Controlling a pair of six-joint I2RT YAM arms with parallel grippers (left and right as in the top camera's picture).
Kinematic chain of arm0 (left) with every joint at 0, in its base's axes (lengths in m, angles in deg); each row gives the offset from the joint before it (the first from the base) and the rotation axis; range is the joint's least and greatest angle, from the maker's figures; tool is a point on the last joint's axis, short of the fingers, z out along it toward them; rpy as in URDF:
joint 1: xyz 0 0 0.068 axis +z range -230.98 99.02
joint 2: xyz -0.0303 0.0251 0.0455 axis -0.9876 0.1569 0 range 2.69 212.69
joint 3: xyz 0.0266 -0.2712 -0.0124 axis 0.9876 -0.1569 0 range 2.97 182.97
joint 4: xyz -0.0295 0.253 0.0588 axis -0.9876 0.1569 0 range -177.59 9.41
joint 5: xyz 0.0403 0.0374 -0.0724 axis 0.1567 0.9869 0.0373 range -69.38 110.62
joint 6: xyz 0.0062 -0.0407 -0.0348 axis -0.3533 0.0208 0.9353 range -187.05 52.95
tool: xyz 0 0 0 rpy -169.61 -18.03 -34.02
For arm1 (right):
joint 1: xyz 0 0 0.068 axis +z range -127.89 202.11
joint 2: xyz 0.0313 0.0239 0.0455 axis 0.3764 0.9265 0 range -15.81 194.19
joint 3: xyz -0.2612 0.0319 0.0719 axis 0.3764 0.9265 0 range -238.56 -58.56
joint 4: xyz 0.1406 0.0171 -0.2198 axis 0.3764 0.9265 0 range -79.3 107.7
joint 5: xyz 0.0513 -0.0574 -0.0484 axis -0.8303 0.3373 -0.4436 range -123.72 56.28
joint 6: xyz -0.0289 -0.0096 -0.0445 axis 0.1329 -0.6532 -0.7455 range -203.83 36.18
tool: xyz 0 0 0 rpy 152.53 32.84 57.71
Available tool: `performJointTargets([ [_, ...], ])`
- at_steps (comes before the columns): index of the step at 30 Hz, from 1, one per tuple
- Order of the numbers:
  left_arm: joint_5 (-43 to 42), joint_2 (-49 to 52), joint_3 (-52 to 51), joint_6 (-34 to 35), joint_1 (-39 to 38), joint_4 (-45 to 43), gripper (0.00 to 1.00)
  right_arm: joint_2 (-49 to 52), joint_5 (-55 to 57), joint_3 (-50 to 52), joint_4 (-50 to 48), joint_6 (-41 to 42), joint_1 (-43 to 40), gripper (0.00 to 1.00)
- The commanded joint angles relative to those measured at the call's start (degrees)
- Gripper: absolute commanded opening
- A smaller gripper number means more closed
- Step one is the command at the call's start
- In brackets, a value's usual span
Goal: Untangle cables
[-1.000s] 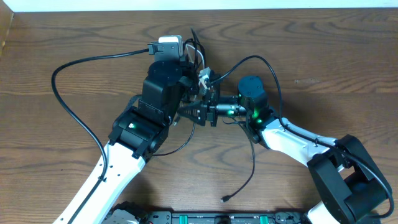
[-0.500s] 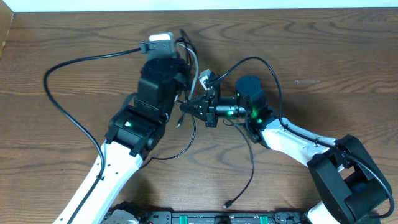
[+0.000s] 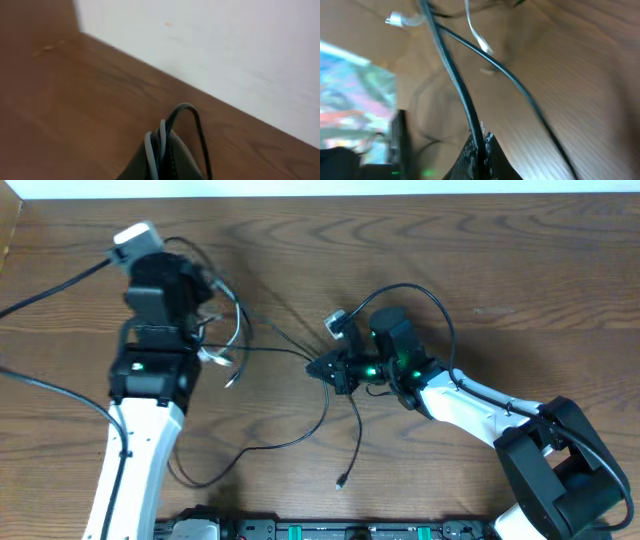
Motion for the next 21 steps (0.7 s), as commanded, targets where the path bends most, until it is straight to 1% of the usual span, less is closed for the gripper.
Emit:
performJointTargets([
  [1, 2.8, -0.1, 0.0, 0.5, 6.4, 1.4, 0.08, -0.2, 13.6, 0.0, 6.0, -1.9, 0.0, 0.01],
  [3, 2.8, -0.1, 0.0, 0.6, 8.6, 2.4, 0.08, -0.2, 17.1, 0.0, 8.6, -1.9, -0.4, 0.01],
  [7, 2.8, -0.1, 0.0, 0.6, 12.3, 3.8, 0.08, -0.2, 20.8, 0.0, 12.2, -1.9, -2.1, 0.01],
  [11, 2.8, -0.1, 0.0, 0.5, 13.9, 4.1, 0.08, -0.2, 21.6, 0.0, 14.0, -1.9, -4.2, 0.01],
  [17, 2.8, -0.1, 0.0, 0.5, 16.6, 4.2, 0.08, -0.2, 23.9, 0.0, 19.8, -2.0, -9.5, 0.01],
  [21, 2.8, -0.1, 0.0, 0.5, 18.6, 4.3, 0.07, -0.2, 28.0, 0.0, 24.8, -2.0, -13.6, 0.01],
])
